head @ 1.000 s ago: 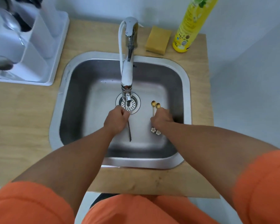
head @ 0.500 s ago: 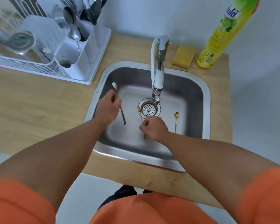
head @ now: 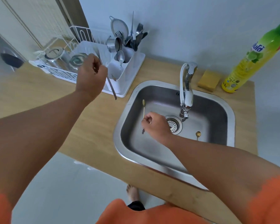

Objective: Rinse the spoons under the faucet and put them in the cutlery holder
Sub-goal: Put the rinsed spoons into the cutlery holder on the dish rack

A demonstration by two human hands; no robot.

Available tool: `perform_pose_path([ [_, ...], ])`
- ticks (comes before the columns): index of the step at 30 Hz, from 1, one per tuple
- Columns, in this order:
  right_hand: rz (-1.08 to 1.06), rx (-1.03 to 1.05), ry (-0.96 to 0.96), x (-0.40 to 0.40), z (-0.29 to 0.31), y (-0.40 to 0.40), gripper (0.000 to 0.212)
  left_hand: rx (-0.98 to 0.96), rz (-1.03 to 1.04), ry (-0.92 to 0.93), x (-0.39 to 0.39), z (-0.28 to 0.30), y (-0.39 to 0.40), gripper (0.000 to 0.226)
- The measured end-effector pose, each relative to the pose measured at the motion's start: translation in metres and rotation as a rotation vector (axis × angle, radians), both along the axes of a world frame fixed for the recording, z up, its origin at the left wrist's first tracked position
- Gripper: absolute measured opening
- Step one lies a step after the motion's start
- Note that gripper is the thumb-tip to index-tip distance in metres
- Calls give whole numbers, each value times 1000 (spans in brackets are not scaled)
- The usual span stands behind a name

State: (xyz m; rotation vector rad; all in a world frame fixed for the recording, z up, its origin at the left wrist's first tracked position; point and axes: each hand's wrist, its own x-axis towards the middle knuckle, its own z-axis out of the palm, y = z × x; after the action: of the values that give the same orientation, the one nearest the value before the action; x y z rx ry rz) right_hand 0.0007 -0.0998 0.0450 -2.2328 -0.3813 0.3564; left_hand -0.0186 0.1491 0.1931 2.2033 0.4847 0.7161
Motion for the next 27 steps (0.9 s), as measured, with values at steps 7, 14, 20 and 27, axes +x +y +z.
perform_pose_path([
  [7,-46,102,-198,45,71,50,17,-8,146,-182,16,34,20,21],
  [14,-88,93,-375,88,142,80,13,21,314,-250,36,29,33,5],
  [20,-26,162,-442,108,167,102,13,76,257,17,38,-13,33,24],
  [27,51,81,-360,118,166,126,11,67,189,272,33,-44,29,21],
])
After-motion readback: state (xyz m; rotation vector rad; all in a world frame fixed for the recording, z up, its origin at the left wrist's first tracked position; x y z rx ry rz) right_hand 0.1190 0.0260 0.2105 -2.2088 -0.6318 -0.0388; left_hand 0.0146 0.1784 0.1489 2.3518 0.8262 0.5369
